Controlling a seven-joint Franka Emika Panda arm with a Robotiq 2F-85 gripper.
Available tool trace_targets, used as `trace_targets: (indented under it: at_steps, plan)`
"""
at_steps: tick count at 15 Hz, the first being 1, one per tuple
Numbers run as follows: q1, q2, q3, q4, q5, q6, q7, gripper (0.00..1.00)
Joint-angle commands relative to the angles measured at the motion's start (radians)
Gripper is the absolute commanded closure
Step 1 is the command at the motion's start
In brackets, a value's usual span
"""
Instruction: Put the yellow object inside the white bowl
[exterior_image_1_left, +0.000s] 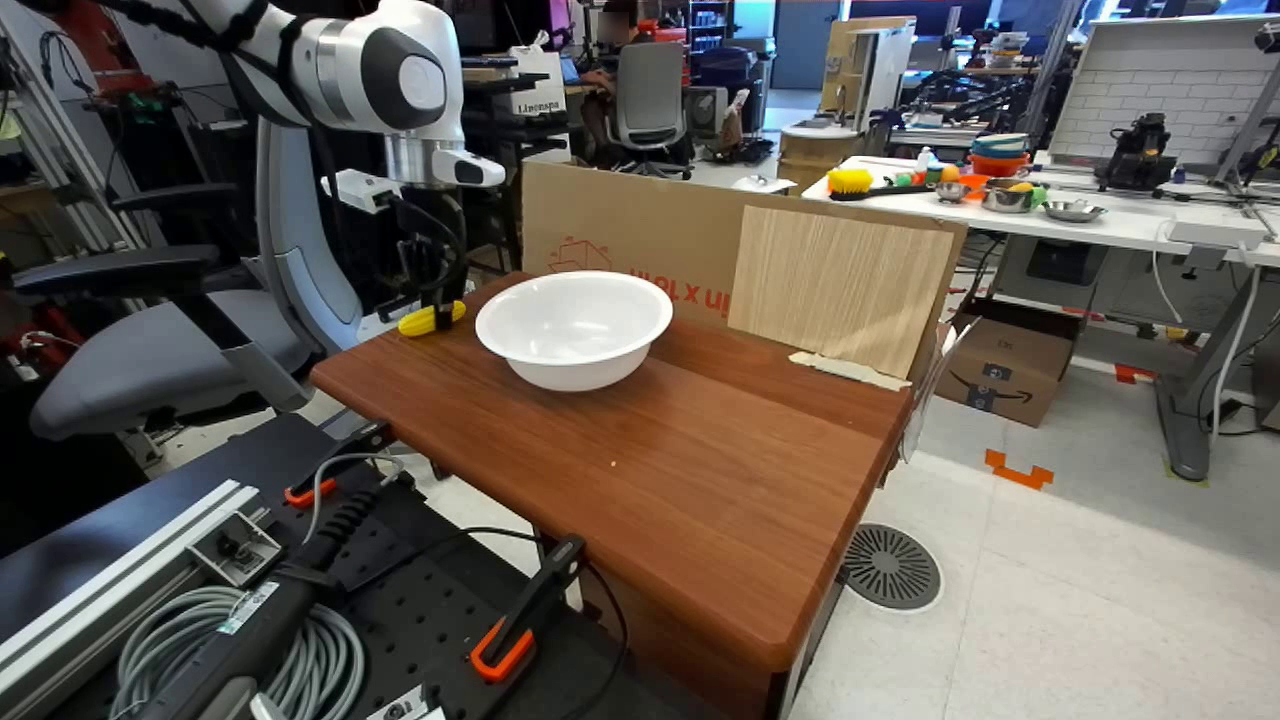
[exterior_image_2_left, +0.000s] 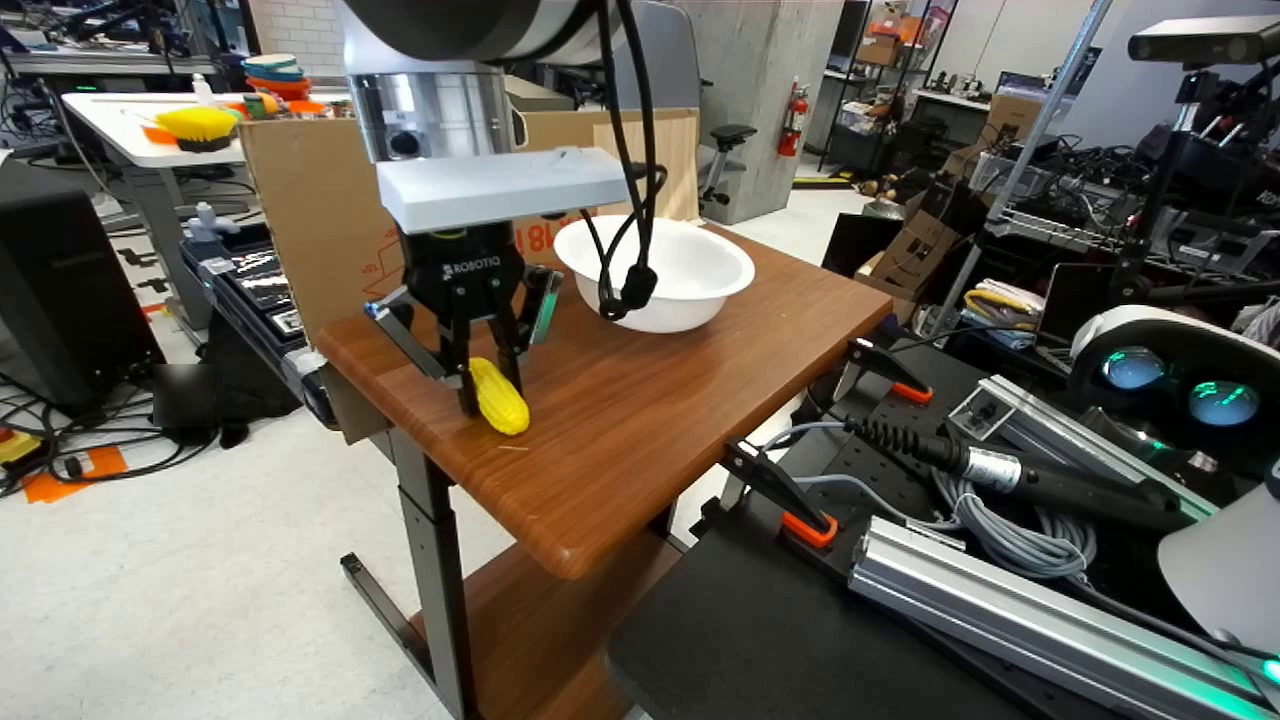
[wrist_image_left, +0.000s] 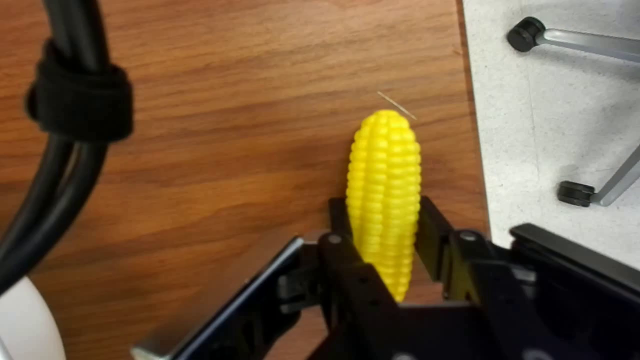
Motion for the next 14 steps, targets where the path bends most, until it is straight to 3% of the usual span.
trace_targets:
  at_steps: [1,8,14]
  plan:
    - [0.005,-0.074,0.001,-0.036,0.0,0.015,0.002,0.93]
    - [-0.05,-0.336,0.009,-0.165,0.022,0.019,-0.017,0.93]
    - [-0.198,-0.472,-0.068,-0.223,0.006,0.035,0.006,0.93]
